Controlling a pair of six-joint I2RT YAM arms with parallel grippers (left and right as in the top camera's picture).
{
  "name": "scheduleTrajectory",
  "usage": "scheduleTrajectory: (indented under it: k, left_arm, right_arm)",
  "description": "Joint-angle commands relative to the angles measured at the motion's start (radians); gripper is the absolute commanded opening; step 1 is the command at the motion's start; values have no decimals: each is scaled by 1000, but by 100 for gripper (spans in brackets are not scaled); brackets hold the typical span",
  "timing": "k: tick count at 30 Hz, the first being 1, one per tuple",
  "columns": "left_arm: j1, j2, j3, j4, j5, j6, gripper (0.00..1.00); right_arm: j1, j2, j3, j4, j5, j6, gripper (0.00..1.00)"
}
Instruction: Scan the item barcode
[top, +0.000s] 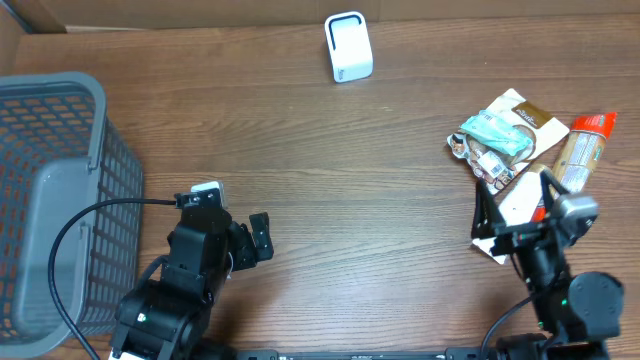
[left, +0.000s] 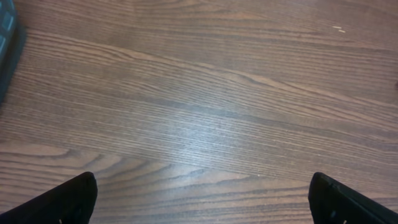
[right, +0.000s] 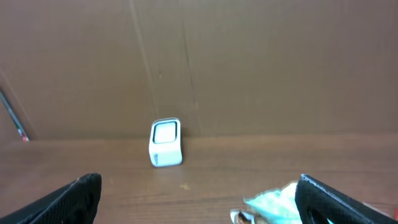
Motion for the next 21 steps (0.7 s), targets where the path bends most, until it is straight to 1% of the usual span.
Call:
scheduleTrajectory:
  k: [1,4,6,8,13,15,21]
  left_arm:
    - [0,-1,1,3,-13,-17,100]
    - [0,-1,1,3,-13,-17,100]
    - [0,-1,1,3,-13,-17,100]
    - [0,-1,1,3,-13,-17,100]
    - [0,-1,1,3,-13,-17,99]
    - [0,-1,1,3,-13,-17,100]
    - [0,-1,1,3,-13,-17,100]
  right_arm:
    - [-1,-99,-120,58,-13,-12,100]
    - [-2,-185,-208,101,-35,-37,100]
    - [-2,-241,-254,105,-81,-108,100]
    - [-2,-252,-286,116,-109,-164,100]
    - [-2,-253,-343,112,-104,-164,100]
    - [-1,-253,-341,64,-101,-164,100]
    - [-2,-253,-341,58,-50,-164,100]
